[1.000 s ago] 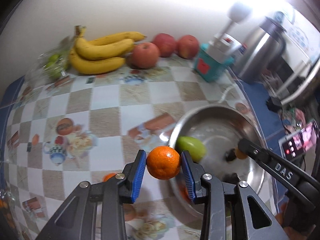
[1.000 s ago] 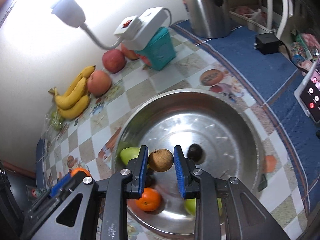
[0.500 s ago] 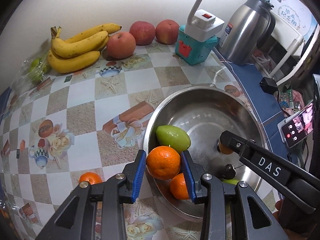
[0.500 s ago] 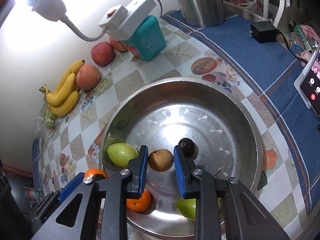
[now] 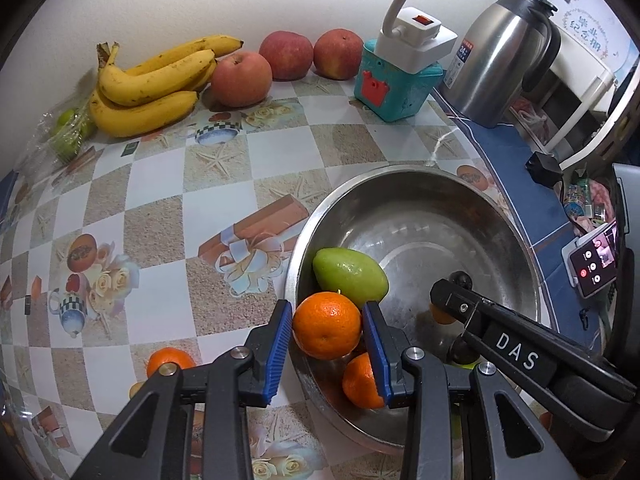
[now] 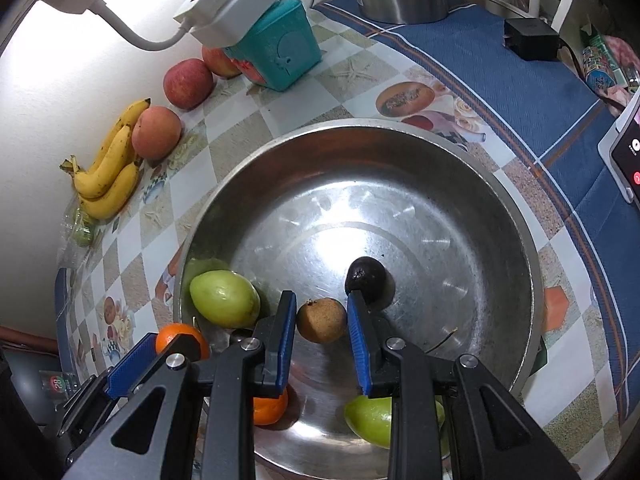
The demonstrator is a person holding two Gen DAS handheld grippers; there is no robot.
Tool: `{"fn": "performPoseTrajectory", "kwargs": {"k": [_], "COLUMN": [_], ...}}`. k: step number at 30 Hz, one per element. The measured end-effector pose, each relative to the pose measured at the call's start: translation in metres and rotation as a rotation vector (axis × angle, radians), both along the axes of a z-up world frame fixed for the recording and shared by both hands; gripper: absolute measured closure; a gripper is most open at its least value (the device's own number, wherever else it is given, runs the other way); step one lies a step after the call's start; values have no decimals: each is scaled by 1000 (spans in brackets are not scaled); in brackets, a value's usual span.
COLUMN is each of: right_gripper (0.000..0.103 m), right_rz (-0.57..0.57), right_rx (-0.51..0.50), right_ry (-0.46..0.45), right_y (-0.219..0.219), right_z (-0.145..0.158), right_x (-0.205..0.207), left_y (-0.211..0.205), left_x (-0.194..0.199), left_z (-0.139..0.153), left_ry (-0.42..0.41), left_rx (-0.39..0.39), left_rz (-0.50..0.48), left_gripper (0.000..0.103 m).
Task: Organize fruits
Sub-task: 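Carry the mandarin with the left gripper while the right carries the kiwi over the bowl, then open the left gripper over the bowl while the right releases the kiwi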
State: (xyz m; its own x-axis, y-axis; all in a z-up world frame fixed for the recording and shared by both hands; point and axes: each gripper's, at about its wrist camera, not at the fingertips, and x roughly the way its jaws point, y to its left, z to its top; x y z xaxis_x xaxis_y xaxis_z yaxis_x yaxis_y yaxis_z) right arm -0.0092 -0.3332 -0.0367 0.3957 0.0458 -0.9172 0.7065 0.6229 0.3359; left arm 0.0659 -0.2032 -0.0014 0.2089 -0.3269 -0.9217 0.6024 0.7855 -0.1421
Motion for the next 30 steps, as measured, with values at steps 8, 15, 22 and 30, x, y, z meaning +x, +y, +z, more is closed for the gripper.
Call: {"fn": "performPoseTrajectory", "kwargs": {"k": [8,15,22,30], "right_gripper": [75,75,75,75], "right_rz": [5,7,3,10], "right_rx": [-4,-4,-15,-26], "right_ry": [17,32,19,-8], "right_y": [1,1,1,2], "right_z": [0,-2,5,16], "right_x": [1,3,1,1], "left_y": [-1,-1,1,5], "left_x": [0,0,-1,0], "left_z": [-2,-2,1,10], "left_ry": [-3,-2,-19,-26], "left_rx": [9,8,4,-14], "left_rz": [-5,-4,4,16], "left_gripper": [63,62,55,52]}}
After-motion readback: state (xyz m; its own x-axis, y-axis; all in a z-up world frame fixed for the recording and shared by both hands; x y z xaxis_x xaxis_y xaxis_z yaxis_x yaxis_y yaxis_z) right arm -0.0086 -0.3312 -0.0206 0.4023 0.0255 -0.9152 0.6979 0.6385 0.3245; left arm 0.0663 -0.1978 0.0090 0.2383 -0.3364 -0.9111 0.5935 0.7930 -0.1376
